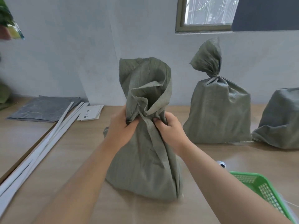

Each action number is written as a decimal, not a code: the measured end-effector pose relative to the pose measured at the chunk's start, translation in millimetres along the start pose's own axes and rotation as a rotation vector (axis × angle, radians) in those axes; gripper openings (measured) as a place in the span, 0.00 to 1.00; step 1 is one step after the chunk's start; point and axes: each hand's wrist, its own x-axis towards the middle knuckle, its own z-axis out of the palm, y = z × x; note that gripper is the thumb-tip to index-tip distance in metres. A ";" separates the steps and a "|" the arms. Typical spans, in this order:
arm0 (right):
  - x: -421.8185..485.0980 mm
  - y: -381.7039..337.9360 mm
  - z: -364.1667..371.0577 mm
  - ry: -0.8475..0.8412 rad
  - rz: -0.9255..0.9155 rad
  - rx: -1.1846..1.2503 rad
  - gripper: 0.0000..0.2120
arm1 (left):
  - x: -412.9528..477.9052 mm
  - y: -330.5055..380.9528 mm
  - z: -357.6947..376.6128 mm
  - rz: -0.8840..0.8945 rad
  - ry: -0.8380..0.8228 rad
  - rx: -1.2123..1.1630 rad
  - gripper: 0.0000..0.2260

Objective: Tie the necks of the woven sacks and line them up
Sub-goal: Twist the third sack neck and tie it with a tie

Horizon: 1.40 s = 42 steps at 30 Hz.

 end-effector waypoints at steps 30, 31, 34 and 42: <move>-248.7 11.5 -137.0 -0.064 0.307 0.520 0.14 | -215.0 159.5 118.2 -0.485 -0.130 -0.703 0.13; -249.8 13.4 -136.3 -0.100 0.294 0.557 0.14 | -214.7 157.0 118.3 -0.470 -0.126 -0.736 0.13; -253.8 17.8 -132.3 -0.114 0.252 0.471 0.17 | -214.8 153.2 114.6 -0.449 -0.117 -0.734 0.16; -241.4 -2.9 -119.6 0.119 0.025 0.230 0.31 | -222.8 157.0 130.6 -0.310 -0.235 -0.497 0.20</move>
